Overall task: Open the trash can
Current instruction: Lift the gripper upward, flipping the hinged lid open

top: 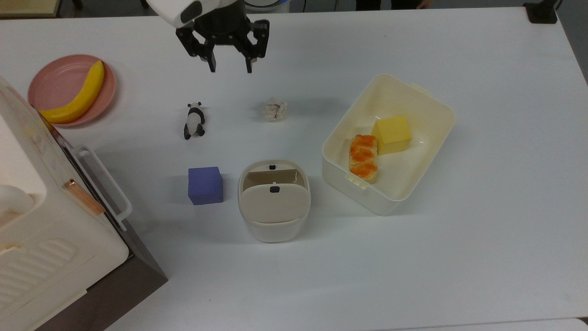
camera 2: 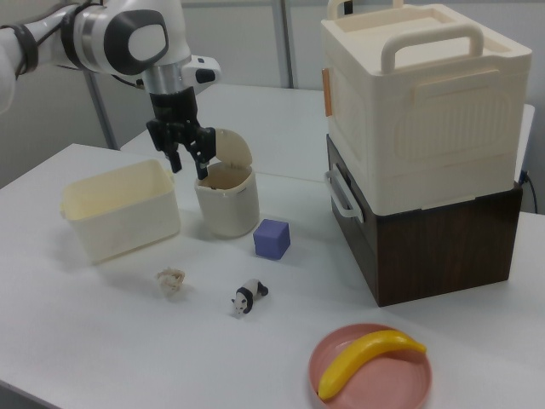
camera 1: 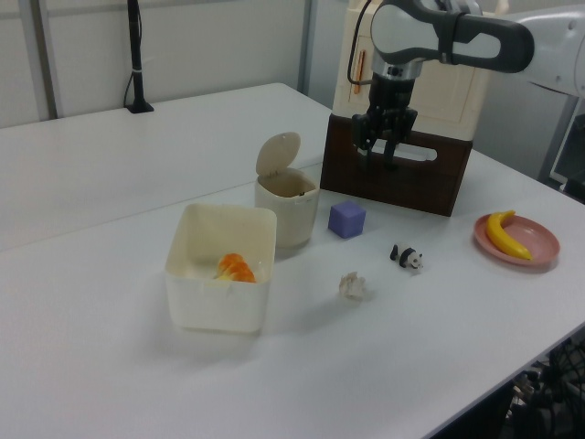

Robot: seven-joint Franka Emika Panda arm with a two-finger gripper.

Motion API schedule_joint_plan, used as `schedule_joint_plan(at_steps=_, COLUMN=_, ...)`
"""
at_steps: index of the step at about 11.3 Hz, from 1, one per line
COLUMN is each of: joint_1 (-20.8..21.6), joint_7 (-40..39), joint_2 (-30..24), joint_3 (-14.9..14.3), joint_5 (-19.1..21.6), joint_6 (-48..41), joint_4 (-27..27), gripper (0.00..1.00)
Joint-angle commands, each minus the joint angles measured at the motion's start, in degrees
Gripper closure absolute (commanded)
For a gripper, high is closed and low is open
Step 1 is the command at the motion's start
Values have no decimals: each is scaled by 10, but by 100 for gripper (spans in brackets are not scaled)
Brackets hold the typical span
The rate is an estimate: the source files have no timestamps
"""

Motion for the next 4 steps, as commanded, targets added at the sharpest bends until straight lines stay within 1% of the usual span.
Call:
schedule_joint_plan(at_steps=1, joint_1=6, joint_7=26, joint_2=-23, joint_3=-22, joint_5=4, joint_6=-7, joint_4=-18, gripper=0)
schedule_joint_plan(at_steps=4, joint_1=8, joint_7=25, joint_2=-24, joint_3=-26, joint_5=-1, joint_6=-7, joint_4=-17, gripper=0)
